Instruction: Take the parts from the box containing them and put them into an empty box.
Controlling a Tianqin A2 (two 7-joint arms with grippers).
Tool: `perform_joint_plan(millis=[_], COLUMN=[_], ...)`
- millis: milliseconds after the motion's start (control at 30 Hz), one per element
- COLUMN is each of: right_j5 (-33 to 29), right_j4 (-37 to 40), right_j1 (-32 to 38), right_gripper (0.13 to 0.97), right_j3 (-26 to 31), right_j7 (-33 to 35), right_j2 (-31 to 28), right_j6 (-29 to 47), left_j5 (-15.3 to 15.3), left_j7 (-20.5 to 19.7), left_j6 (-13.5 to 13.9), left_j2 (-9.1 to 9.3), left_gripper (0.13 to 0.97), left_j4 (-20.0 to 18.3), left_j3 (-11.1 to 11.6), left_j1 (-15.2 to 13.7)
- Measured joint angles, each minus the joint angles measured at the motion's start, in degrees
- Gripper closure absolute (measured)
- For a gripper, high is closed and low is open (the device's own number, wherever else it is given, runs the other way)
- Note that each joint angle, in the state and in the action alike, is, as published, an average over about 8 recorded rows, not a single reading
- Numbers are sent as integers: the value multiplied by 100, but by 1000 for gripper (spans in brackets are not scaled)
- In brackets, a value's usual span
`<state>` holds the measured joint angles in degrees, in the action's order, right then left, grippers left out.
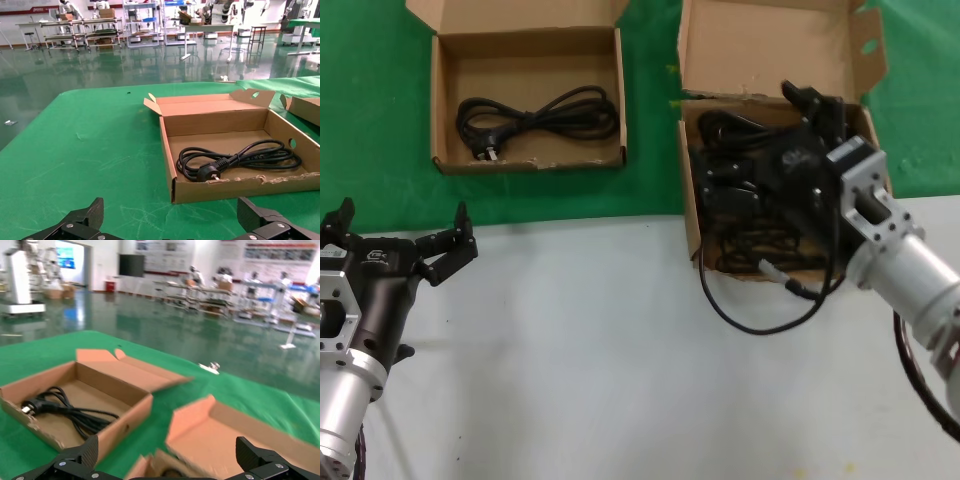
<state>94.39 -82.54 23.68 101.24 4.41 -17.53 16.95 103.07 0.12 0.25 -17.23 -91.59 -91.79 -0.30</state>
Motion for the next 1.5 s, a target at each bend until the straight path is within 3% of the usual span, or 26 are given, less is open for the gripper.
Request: perform_joint_plan(millis=[400, 767, 1500], right_j5=[405, 742, 790], right_j4=[-424, -776, -826], right_j1=[-1096, -2012, -2140], right_gripper=[129, 129, 129], right_j3=[-443, -813, -865], right_j7=[-204, -374, -399], right_j2=[15, 29, 31], right_j6=[-785, -1437, -1531], left_j5=[3, 5, 5], left_j7=[-6, -10, -11], left_j6=[-11, -21, -22], left_j2=[2, 4, 4], left_gripper=[132, 132, 132], left_j4=[-4, -7, -8], left_j3=[5, 10, 11], left_j1=[14, 26, 28])
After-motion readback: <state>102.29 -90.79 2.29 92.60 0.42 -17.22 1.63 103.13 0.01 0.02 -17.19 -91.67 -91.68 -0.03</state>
